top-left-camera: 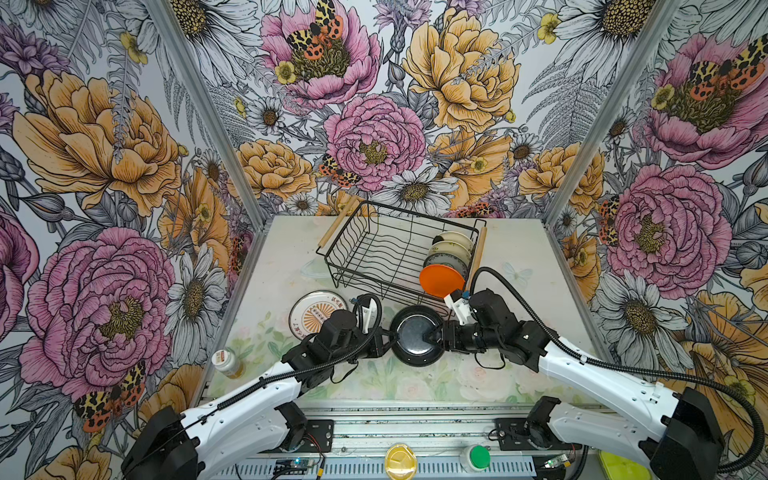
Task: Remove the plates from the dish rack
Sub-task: 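Grasp the black plate with the left gripper while the right gripper releases it, then lay the black plate down with the left gripper while the right returns to the rack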
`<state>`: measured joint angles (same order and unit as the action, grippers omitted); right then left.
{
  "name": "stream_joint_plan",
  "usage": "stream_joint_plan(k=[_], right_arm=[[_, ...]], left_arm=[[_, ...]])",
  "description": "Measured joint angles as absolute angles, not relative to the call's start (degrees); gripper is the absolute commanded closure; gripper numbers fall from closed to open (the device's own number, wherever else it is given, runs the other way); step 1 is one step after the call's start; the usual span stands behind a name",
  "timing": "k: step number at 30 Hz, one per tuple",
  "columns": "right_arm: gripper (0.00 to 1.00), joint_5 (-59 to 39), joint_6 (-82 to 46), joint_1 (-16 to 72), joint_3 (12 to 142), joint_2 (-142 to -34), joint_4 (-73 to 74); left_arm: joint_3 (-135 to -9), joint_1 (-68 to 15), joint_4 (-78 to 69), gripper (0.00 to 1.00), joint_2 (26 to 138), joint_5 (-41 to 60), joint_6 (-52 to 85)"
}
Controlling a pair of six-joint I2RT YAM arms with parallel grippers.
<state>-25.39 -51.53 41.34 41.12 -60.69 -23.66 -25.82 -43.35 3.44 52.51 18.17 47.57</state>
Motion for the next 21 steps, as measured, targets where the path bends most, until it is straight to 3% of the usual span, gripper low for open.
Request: stream_joint_plan(k=[13,21], right_arm=[[0.33,-24.8,-40.5,38.8,51.3,-60.5,-32.3],[0.26,-18.3,-31.0,34.3,66.8,-64.5,-38.7]], left_arm=[[-24.5,-27.3,18.5,1.0,37.7,23.2,48.2],[-22.2,-21.5,26.0,1.0,35.9,24.5,51.2]])
